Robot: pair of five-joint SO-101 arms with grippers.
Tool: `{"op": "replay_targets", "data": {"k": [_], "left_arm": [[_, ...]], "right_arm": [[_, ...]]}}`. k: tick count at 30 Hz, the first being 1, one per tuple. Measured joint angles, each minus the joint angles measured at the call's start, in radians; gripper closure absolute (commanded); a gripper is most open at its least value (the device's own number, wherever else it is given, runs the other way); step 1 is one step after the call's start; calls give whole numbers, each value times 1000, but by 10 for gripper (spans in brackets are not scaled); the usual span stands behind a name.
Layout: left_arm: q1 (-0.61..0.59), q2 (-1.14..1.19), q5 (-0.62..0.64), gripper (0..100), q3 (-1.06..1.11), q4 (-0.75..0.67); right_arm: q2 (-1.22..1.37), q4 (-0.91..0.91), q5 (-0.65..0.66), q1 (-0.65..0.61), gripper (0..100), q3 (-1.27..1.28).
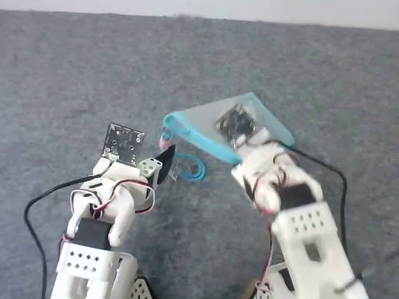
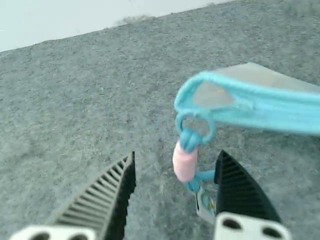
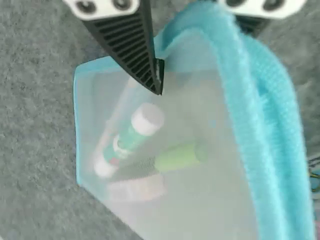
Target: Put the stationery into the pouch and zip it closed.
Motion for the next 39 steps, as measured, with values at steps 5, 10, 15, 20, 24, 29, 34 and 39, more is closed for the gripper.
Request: {"op": "replay_targets", "data": {"k": [5,10,15,20,24,29,34,39], "left_arm": [[-2,0,0,754,0,0],[-3,0,0,754,0,0],[-55,0,0,754,12,-15],[-75,0,0,754,12,-18],[-75,0,0,754,12,-18],[-74,0,0,754,14,-23],[-74,0,0,754,92,-114],[-71,0,0,754,160,-232]], "right_arm": [[264,-38,0,25,990,-110],[430,-38,-41,25,943,-167],[437,23,-57,26,742,-181],[423,118,-57,26,658,-180],[339,183,-64,41,660,-176],[203,207,-68,44,660,-150],[97,164,-68,44,670,-52],[0,100,-68,44,761,55]]}}
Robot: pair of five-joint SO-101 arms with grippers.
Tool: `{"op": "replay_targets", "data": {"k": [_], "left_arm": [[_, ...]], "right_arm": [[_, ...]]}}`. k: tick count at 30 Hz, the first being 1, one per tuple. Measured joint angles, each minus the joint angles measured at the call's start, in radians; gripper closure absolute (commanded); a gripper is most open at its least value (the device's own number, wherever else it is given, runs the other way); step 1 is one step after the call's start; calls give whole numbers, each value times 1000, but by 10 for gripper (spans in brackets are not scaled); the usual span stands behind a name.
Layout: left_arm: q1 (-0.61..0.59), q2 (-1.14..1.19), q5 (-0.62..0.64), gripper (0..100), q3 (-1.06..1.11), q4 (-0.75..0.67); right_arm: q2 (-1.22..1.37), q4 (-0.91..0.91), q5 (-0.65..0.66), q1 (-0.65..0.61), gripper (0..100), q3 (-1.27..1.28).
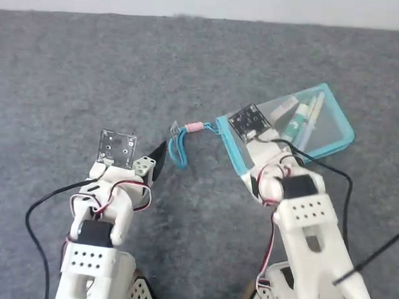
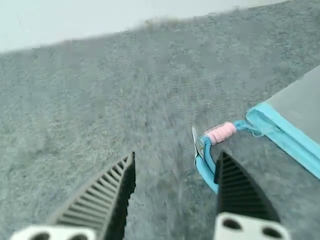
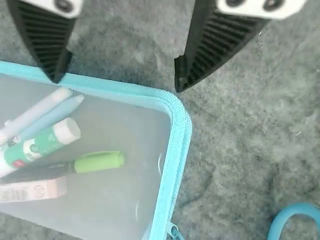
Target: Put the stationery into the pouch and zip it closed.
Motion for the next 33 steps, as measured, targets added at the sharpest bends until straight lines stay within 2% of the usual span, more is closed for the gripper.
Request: {"op": "replay_targets", "data": {"k": [6,16,22,26,33], "left_arm": [[0,0,0,754,29,-78],[-2,0,0,754,49,-112],[44,2,0,754,147,-279],[48,0,0,754,147,-304],[60,0,0,754,147,-290]], "right_arm": [[-140,-61,0,0,859,120],[-358,-63,0,0,861,253],[-508,-63,0,0,861,350],[-626,-63,0,2,861,422],[-893,-63,0,132,861,572]]}}
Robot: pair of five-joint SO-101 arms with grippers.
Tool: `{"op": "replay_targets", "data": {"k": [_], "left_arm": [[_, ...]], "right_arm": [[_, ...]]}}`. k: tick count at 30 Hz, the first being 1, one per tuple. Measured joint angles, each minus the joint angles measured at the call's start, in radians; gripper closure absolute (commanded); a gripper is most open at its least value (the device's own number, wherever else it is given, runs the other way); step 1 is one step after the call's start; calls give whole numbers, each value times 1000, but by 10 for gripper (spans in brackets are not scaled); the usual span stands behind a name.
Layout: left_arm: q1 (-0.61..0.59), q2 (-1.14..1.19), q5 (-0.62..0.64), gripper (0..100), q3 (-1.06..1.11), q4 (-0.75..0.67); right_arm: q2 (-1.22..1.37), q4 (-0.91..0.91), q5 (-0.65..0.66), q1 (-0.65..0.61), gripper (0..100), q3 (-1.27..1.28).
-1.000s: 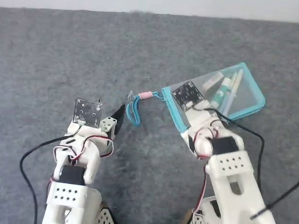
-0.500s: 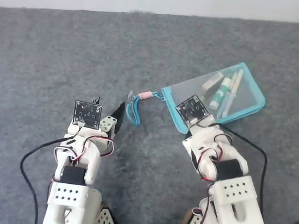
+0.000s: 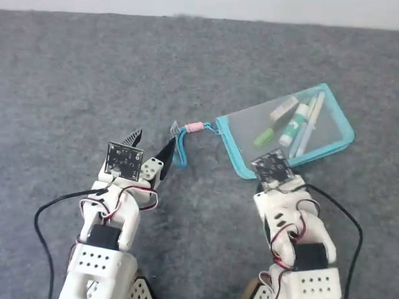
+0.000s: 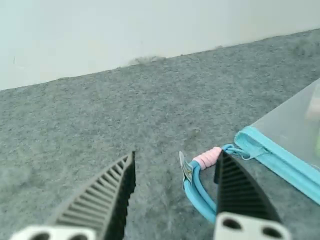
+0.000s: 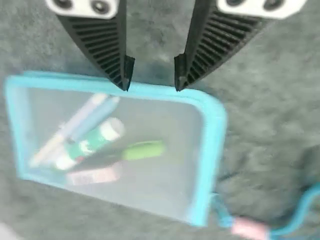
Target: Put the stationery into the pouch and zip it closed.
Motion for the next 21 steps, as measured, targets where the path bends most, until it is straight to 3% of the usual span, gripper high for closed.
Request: {"op": "replay_targets", "data": {"k": [4,9,15,21], "left_arm": [[2,0,0,754,0,95],[-3,0,0,753,0,367],[-2,-57,0,753,0,477],[-2,-143,0,753,0,595]], "right_arm": [[-167,2,-3,92,861,94],[-169,20,-2,110,861,95],[-169,32,-2,112,862,95],[-169,301,-2,112,864,95]]}}
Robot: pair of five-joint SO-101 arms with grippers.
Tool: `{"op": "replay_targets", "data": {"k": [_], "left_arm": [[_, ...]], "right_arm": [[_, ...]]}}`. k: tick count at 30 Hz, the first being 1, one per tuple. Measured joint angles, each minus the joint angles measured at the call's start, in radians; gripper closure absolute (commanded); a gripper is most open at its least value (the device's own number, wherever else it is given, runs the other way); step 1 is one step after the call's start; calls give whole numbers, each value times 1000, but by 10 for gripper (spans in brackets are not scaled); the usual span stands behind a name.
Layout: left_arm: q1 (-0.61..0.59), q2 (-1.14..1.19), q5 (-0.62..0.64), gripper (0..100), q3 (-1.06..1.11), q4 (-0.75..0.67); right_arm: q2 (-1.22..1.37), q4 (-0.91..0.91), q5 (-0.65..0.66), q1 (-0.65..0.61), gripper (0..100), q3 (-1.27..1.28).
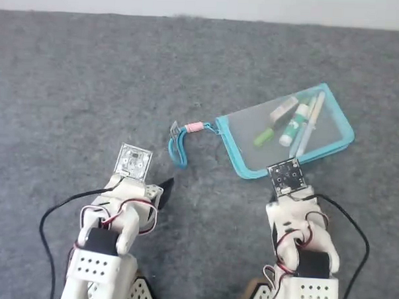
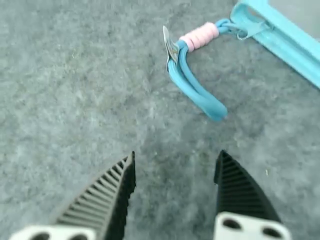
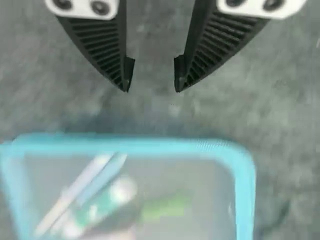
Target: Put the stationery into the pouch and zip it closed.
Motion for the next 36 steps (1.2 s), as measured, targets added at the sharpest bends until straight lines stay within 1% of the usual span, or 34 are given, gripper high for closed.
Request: {"op": "replay_targets", "data": {"k": [2,5,16,36], "left_arm": [[0,-31,0,753,0,46],[0,-83,0,753,0,114],[2,-298,0,753,-3,430],[2,-308,0,753,-3,445]], "right_arm": [[0,109,2,0,864,0],[-2,146,2,0,864,0],[-2,161,2,0,864,0],[-2,161,2,0,864,0]]}}
